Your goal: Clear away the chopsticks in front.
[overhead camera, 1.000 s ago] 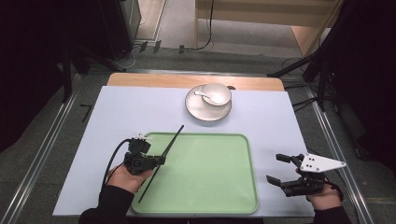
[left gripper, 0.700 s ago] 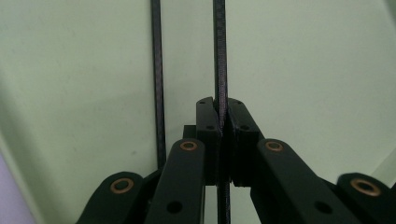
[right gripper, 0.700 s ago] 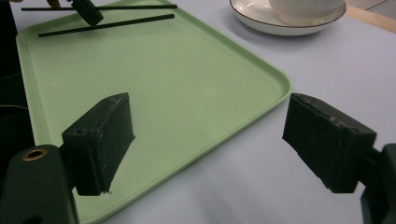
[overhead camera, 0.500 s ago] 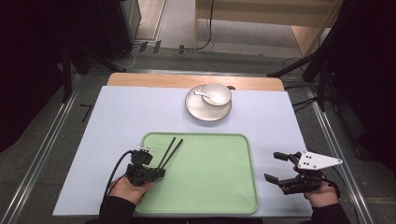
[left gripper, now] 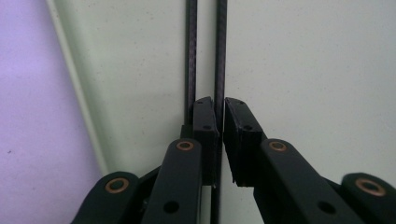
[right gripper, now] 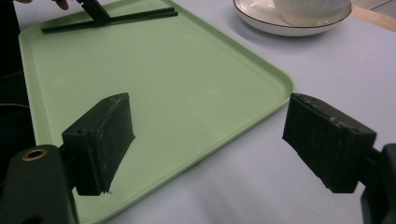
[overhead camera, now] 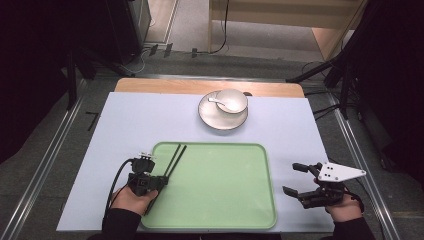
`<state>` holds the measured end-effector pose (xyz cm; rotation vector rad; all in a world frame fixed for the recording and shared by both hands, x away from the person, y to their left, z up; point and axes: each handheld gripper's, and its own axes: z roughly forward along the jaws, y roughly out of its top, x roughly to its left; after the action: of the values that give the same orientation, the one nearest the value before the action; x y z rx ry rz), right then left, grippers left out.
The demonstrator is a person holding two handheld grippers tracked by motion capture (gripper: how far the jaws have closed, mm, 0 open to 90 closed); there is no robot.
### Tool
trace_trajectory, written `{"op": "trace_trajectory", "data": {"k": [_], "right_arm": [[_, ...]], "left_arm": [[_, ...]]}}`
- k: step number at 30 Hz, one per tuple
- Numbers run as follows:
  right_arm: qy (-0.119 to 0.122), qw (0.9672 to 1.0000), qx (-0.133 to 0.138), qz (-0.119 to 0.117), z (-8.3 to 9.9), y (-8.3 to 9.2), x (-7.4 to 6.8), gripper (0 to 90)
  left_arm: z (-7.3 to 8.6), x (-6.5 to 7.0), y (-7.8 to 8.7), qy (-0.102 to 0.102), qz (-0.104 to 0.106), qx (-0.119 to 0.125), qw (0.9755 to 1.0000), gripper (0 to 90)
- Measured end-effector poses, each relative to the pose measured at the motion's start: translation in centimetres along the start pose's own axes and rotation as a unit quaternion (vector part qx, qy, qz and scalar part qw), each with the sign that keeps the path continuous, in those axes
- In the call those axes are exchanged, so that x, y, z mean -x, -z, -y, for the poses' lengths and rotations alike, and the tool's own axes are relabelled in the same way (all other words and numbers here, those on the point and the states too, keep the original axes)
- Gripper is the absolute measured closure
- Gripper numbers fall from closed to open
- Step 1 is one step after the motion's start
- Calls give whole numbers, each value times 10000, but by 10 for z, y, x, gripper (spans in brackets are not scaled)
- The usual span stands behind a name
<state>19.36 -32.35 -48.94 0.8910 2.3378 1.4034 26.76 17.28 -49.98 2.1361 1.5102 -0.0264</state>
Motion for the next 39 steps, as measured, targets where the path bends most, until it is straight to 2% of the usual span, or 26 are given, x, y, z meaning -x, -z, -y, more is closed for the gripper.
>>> {"op": "trace_trajectory", "data": {"k": [5,8,13,19,22,25,28,32,34,36,39], "right_arm": [[4,10000,-3,0,0,0,0,167],[-6,10000,8,2,0,0,0,167],[-2,10000,-13,-17,0,0,0,167],[-17,10000,-22,-33,1,-1,0,167],[-21,10000,-44,-31,1,-1,0,167],[-21,10000,-58,-39,1,-2,0,167],[-20,10000,-64,-38,1,-2,0,167],[-35,10000,-60,-38,1,-2,0,167],[-44,10000,-67,-37,1,-2,1,167],[-47,10000,-67,-36,1,-2,0,167],[-54,10000,-55,-38,1,-1,0,167]], "left_arm": [[0,-1,0,-9,60,-18,10000,802],[-1,-2,0,-25,186,-37,9998,763],[-3,-3,2,-233,318,-77,9992,664],[-10,-7,12,-487,564,120,9971,534],[-14,-11,16,-783,662,292,9943,442],[-18,-15,19,-1091,616,403,9913,391],[-20,-22,22,-1339,718,504,9871,353],[-19,-30,27,-1751,646,671,9801,332],[-19,-36,30,-1853,646,761,9776,322],[-18,-41,32,-1863,648,833,9768,314],[-17,-49,36,-1835,570,886,9774,306]]}}
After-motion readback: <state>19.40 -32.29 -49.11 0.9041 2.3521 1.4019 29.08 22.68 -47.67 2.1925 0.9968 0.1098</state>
